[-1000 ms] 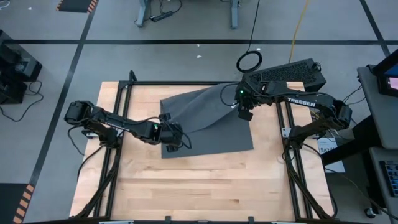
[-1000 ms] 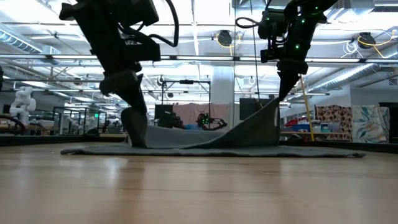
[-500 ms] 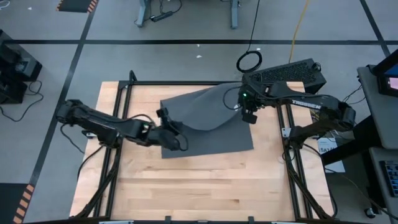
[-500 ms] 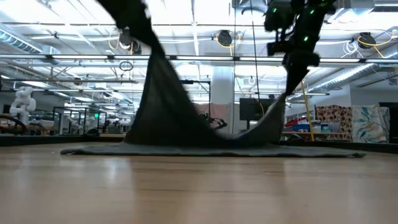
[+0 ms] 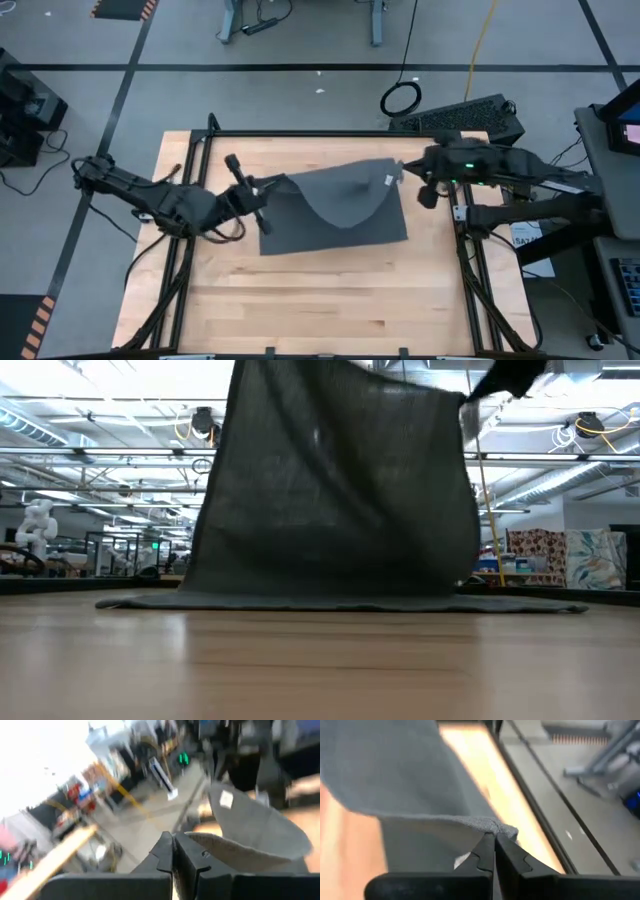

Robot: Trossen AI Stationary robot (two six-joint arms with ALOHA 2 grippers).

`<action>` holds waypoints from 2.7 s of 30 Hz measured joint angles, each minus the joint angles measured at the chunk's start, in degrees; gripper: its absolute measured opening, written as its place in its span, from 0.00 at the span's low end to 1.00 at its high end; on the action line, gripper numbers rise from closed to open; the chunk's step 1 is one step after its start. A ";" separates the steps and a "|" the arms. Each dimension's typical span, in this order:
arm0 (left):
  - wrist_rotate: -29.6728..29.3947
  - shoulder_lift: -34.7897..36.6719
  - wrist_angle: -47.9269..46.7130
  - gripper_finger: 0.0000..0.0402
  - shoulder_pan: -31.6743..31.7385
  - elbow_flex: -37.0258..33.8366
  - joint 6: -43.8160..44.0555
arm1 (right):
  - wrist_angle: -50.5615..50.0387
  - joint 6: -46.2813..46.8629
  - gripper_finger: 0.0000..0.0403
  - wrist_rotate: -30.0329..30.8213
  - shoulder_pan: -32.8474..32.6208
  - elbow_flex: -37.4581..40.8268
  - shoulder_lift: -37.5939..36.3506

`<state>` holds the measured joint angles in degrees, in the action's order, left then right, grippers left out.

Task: Roll towel into tight, uniform cylinder
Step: Roll the towel

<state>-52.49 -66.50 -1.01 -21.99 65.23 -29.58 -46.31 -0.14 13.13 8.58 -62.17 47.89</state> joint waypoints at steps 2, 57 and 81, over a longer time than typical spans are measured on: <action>1.48 -0.13 7.13 0.01 -0.93 0.00 -6.39 | 3.58 1.76 0.00 0.03 -1.74 0.00 -2.36; 21.34 1.06 -20.64 0.03 14.01 11.74 14.10 | -14.03 -10.89 0.00 7.43 0.35 -22.56 16.40; 19.76 -2.38 -11.41 0.03 12.10 11.74 7.69 | 0.53 -16.08 0.00 -12.72 -1.16 -22.56 16.71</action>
<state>-32.73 -68.88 -12.43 -9.89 76.97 -21.89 -45.78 -16.21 0.41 7.42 -84.73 64.60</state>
